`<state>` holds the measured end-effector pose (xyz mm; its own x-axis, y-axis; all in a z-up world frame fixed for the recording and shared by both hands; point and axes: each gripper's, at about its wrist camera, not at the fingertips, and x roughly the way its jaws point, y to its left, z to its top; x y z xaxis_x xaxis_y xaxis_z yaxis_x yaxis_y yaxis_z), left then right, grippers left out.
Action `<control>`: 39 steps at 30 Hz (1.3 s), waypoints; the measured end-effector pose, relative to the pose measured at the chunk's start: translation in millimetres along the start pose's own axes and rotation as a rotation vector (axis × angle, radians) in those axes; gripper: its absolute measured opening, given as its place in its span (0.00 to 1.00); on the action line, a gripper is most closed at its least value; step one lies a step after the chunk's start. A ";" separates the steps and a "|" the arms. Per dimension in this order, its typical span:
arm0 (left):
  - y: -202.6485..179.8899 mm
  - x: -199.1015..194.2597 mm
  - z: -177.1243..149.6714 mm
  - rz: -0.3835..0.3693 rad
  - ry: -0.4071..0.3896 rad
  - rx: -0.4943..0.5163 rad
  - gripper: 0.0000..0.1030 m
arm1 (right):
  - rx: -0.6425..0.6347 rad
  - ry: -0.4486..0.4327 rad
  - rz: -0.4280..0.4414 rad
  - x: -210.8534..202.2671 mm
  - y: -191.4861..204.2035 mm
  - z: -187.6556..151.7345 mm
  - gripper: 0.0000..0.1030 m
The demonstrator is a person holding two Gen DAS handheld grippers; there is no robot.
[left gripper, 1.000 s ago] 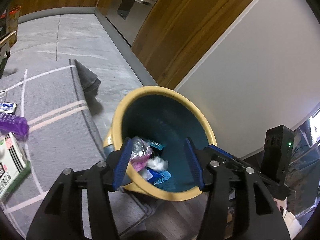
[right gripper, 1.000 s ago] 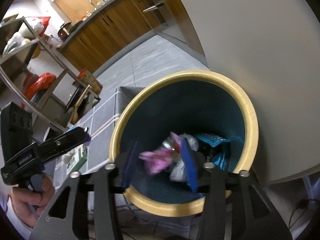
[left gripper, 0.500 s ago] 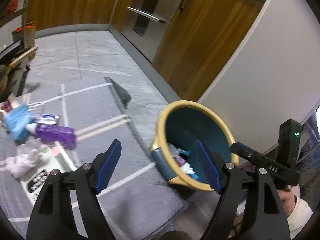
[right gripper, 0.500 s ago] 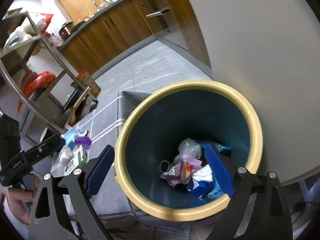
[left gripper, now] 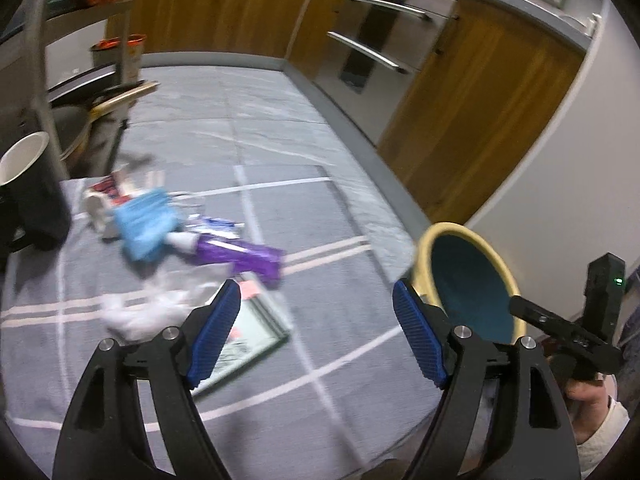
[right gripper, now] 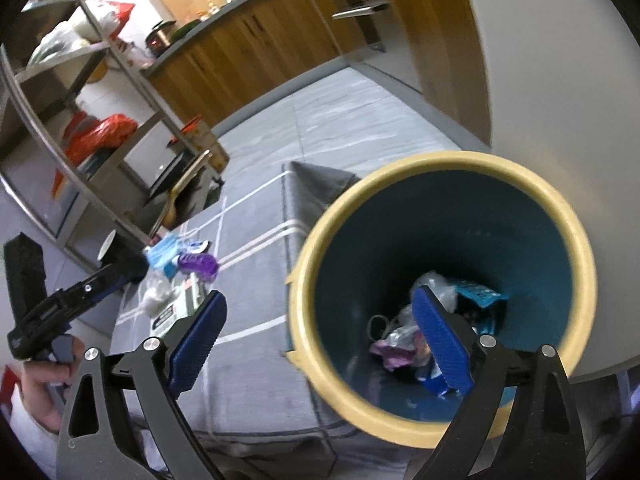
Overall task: Collect trash
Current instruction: 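Withdraw both open grippers from the bin back to the cushion, then grasp the white tissue with the left gripper while the right grasps the purple spray bottle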
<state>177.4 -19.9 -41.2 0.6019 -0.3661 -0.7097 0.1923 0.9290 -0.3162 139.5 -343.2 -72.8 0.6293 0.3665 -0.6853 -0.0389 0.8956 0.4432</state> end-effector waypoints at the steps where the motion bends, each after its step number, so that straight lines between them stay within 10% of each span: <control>1: 9.4 -1.2 -0.5 0.014 0.006 -0.007 0.75 | -0.006 0.006 0.005 2.8 4.0 -0.2 0.91; 17: 84.5 25.1 -13.3 0.114 0.108 0.003 0.72 | -0.090 0.091 0.051 40.3 59.5 -10.0 0.91; 28: 94.7 55.6 -13.6 0.087 0.203 0.017 0.32 | -0.192 0.184 0.085 87.3 107.2 -19.5 0.91; 39: 111.7 27.4 -1.4 0.057 0.132 -0.071 0.26 | -0.381 0.238 0.081 134.4 151.8 -4.5 0.91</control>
<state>214.3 73.7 -96.9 0.5019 -0.3214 -0.8030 0.1024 0.9440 -0.3138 214.6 -156.9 -100.3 0.4185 0.4466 -0.7908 -0.3913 0.8744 0.2868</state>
